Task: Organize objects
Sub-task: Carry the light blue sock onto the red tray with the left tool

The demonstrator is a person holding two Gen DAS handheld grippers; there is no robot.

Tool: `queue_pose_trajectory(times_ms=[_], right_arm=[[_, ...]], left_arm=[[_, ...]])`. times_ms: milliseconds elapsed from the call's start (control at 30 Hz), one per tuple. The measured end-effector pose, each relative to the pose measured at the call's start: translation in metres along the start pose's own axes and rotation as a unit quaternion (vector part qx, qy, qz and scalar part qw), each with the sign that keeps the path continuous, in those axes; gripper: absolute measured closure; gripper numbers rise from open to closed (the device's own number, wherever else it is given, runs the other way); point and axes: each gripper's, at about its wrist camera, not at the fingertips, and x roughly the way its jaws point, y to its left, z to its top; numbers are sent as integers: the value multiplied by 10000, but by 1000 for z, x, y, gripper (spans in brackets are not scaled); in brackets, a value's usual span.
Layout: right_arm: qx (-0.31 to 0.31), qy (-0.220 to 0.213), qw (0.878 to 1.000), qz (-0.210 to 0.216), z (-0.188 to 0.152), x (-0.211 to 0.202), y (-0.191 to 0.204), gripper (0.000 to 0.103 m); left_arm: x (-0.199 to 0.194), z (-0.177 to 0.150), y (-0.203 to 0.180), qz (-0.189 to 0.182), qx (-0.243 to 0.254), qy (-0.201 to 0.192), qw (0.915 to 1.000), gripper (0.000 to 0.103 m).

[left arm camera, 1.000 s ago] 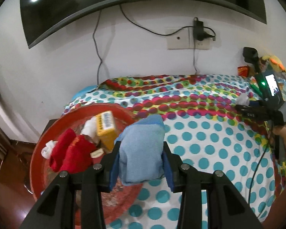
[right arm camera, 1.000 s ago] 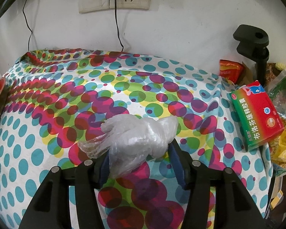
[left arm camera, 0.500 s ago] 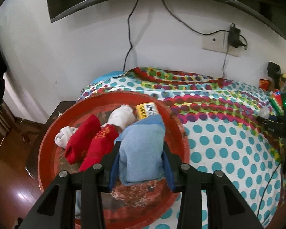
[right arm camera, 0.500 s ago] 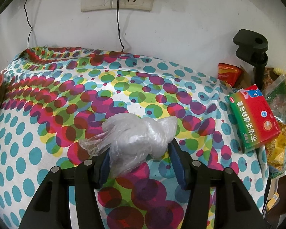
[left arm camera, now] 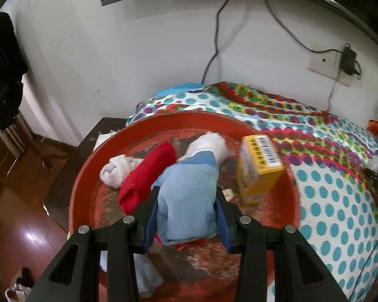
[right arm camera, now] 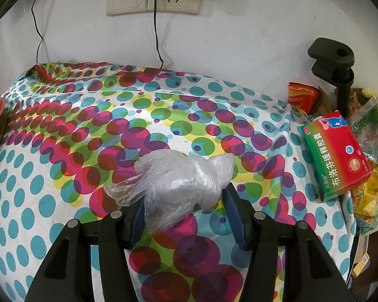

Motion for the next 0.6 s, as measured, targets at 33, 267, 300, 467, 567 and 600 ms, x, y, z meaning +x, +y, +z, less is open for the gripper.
queue_pose_trajectory(times_ms=[33,267,300,467,567,600], right_arm=[[13,5,10000,0,0,0,0,49],[-3,3,10000,-32,0,-1,0,49],[-2,4,10000,-32,1,-1,0,49],[-19,1,10000,-63,1,-1,0,47],[-32,-1,10000,-86,2,-1,0,47],[-25,1,10000,-80,2,-1,0,47]], left_arm=[[3,0,5,39,-53,27,10000,62],[15,-2,27,196,-241,134,9994,62],[17,-2,29,196,-262,145,9994,62],[21,-2,44,276,-414,138,9987,61],[26,-2,53,265,-531,191,9981,61],[28,-2,55,268,-544,221,9979,61]])
